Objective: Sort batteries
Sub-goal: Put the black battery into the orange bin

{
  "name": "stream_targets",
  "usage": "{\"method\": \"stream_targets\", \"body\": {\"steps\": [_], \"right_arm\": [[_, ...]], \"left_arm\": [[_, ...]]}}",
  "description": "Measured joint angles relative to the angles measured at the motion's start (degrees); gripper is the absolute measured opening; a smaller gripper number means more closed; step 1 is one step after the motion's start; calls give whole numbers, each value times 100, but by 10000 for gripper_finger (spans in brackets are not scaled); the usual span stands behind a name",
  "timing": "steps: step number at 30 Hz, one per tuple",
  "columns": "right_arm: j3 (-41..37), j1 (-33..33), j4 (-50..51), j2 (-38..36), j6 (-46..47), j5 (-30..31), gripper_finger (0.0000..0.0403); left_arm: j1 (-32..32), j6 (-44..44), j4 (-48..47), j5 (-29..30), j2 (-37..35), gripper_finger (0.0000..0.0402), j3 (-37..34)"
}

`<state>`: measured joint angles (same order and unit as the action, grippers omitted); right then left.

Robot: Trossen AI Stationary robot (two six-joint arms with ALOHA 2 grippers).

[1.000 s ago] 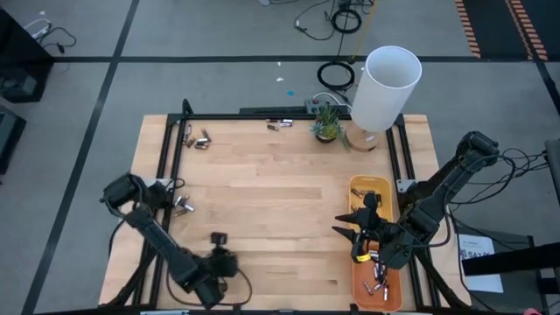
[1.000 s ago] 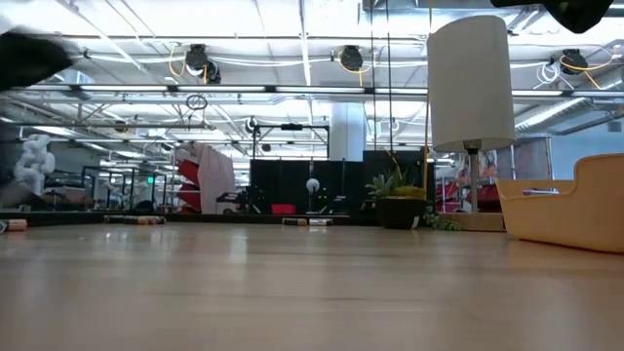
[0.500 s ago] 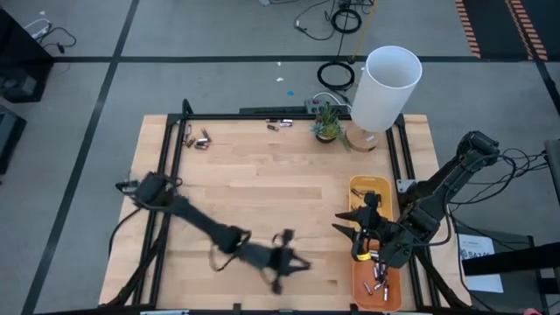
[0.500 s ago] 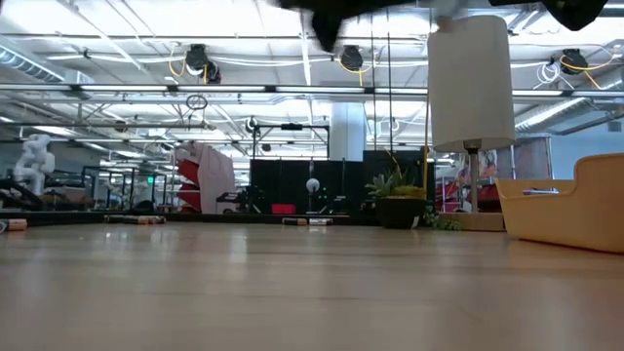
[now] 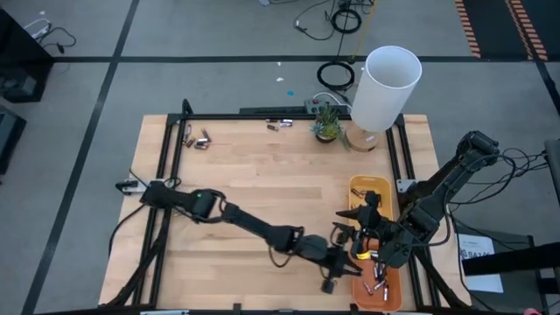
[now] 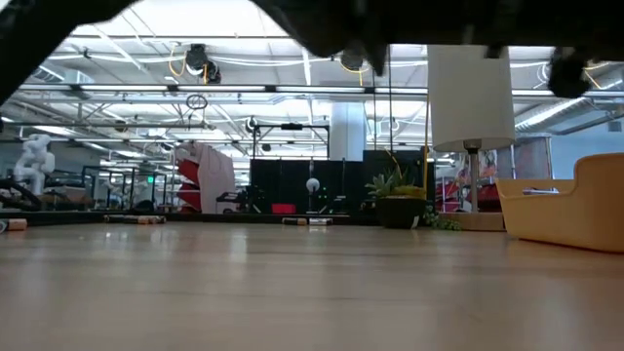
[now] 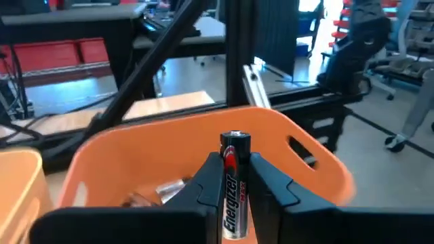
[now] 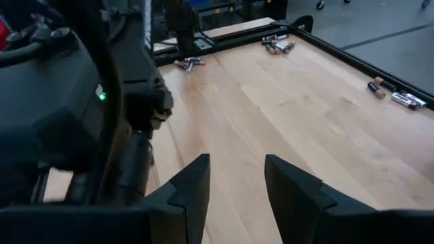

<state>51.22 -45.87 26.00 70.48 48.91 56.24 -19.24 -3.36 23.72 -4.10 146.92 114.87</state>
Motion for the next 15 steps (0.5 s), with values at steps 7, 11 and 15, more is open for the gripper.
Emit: {"method": "stream_targets", "body": {"steps": [7,11,15], "right_arm": [[0,2,85,2,-225,-96,132],[0,2,94,2,-361,-83,132],[0,51,92,2,-521,-62,132]], "left_arm": [[200,59,-735,-21,845,45,1327],[247,151,-710,-146,946,61,1443],[256,109,-734,-320,946,124,1423]]}}
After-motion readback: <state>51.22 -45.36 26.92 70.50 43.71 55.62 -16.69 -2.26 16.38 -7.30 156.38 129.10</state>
